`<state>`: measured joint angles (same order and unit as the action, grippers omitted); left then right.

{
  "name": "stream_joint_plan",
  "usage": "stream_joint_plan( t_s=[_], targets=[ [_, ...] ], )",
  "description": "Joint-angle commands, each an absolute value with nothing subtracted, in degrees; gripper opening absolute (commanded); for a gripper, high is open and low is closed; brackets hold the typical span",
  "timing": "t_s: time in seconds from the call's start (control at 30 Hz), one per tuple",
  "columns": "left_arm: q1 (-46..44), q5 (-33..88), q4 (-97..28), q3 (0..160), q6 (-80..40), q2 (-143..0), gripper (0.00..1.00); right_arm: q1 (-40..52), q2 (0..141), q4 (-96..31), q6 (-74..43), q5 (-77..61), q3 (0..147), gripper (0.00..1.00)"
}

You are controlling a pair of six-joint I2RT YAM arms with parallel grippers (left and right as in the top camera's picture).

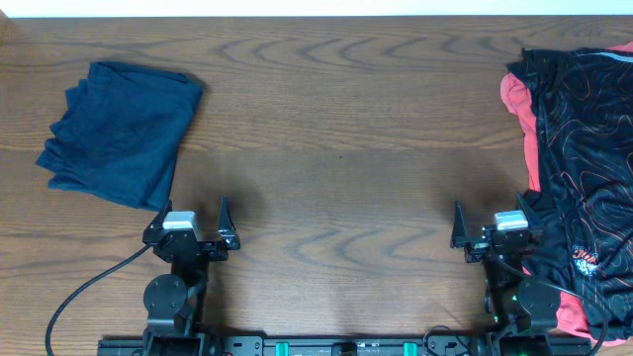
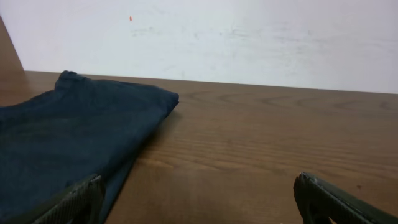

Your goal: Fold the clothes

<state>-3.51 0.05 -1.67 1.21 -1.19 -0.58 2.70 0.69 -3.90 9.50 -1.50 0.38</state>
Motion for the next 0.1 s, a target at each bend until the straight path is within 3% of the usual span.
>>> stream_joint_plan(
  t_s=[0.0,0.07],
  targets=[
    [-3.22,-0.45,-4.16,0.23,-0.23,-0.23,0.98,2.11,0.34,-4.14,9.91,-1.52,0.32,0.99],
    [-3.22,-0.45,-4.16,0.23,-0.23,-0.23,0.98,2.11,0.34,-4.12,9.91,-1.52,0.32,0.99]
  ],
)
